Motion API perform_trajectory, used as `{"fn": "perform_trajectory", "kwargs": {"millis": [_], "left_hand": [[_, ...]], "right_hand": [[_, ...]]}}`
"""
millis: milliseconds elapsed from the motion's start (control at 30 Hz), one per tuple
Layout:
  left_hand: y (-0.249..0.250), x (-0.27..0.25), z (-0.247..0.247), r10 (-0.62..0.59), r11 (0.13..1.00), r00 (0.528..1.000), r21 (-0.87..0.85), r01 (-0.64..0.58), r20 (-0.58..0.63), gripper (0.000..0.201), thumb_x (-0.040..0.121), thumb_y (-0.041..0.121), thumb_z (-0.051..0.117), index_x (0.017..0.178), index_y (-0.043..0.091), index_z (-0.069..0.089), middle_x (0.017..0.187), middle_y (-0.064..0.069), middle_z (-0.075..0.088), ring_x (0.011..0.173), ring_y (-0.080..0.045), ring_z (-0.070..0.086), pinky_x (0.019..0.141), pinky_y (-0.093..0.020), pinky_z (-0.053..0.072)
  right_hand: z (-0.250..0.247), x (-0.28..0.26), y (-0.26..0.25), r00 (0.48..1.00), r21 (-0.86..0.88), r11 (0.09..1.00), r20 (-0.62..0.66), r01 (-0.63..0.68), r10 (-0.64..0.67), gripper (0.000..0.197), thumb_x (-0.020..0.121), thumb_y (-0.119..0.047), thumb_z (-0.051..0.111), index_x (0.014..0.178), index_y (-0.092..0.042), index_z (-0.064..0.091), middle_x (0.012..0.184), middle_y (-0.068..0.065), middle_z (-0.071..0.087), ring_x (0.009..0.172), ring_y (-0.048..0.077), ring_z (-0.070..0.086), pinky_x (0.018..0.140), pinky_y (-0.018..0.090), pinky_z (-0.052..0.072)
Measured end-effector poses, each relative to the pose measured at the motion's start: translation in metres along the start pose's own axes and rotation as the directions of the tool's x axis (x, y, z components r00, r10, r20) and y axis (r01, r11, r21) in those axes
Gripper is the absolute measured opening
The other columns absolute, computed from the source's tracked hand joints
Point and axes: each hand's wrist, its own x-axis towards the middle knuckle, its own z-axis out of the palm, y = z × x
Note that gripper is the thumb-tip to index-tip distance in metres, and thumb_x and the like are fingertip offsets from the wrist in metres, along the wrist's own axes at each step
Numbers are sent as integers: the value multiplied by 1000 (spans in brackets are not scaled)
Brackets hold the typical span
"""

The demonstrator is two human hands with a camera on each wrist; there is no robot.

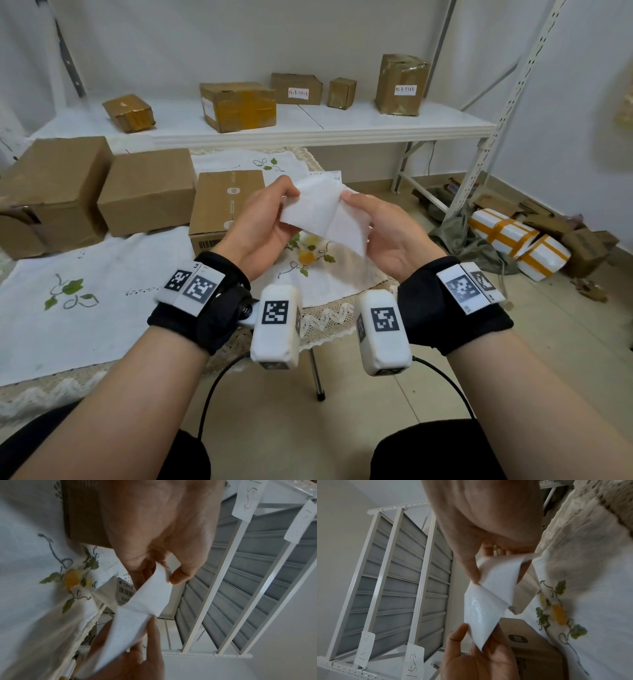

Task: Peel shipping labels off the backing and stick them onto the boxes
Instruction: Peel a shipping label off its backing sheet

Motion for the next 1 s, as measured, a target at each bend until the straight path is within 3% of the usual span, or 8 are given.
{"fn": "perform_trajectory", "kwargs": {"millis": [100, 200, 300, 400, 467, 700, 900, 1000], "left_hand": [[3, 1, -1, 8, 995, 995, -103, 2, 96, 35, 98, 6, 42, 125, -8, 60, 124, -15, 72, 121, -24, 65, 105, -32, 48], [3, 1, -2, 6, 991, 993, -135, 11, 121, 41, 99, 6, 40, 134, -10, 53, 126, -16, 71, 129, -25, 61, 114, -38, 45], [0, 2, -2, 14, 989, 995, -147, 0, 95, 40, 99, 5, 43, 135, -9, 54, 126, -16, 71, 131, -27, 60, 113, -38, 45], [0, 0, 0, 27, 990, 997, -141, -16, 77, 36, 100, 4, 42, 131, -6, 56, 123, -14, 73, 128, -26, 62, 104, -32, 51], [0, -1, 1, 38, 989, 997, -145, -28, 68, 35, 100, 4, 42, 130, -6, 56, 122, -14, 73, 128, -26, 62, 103, -32, 51], [-4, 5, -3, 41, 991, 999, -128, -40, 7, 41, 100, 4, 46, 139, -8, 49, 126, -17, 71, 131, -30, 59, 114, -40, 45], [-5, 7, -3, 50, 991, 998, -126, -55, -45, 39, 99, 4, 48, 137, -8, 51, 130, -21, 68, 129, -32, 61, 111, -42, 48], [-5, 6, -2, 61, 990, 997, -125, -67, -55, 39, 100, 4, 48, 137, -7, 52, 128, -21, 69, 123, -30, 65, 105, -38, 52]], "right_hand": [[-3, 2, 2, 1000, -7, 1000, 5, -24, 24, 16, 97, -17, 69, 87, -15, 57, 93, 2, 71, 84, 18, 68, 77, 31, 55], [-5, 2, 2, 1000, 6, 1000, -4, -24, 24, 17, 96, -10, 68, 84, -14, 57, 93, 4, 70, 82, 19, 67, 78, 32, 55], [-4, 1, 1, 999, 51, 998, -27, -30, 32, 9, 94, -7, 69, 99, -10, 62, 99, 7, 71, 84, 22, 67, 85, 36, 56], [-3, 1, 2, 997, 55, 998, -61, -41, 45, 31, 92, -7, 69, 123, -2, 64, 106, 10, 70, 86, 24, 66, 82, 36, 57], [-2, 1, 3, 995, 58, 997, -80, -50, 55, 38, 92, -7, 69, 129, -1, 63, 106, 10, 69, 86, 24, 66, 81, 36, 58], [-3, 3, 3, 994, 104, 994, -96, -35, 45, 35, 95, -3, 64, 130, 1, 59, 108, 13, 69, 89, 25, 66, 86, 38, 57], [-5, 8, 5, 995, 127, 991, -85, -33, 44, 32, 98, 0, 59, 130, 3, 57, 113, 16, 69, 95, 28, 66, 92, 43, 57], [-4, 10, 6, 995, 129, 991, -93, -23, 35, 27, 99, -3, 61, 125, 1, 59, 112, 15, 69, 95, 28, 67, 92, 44, 58]]}}
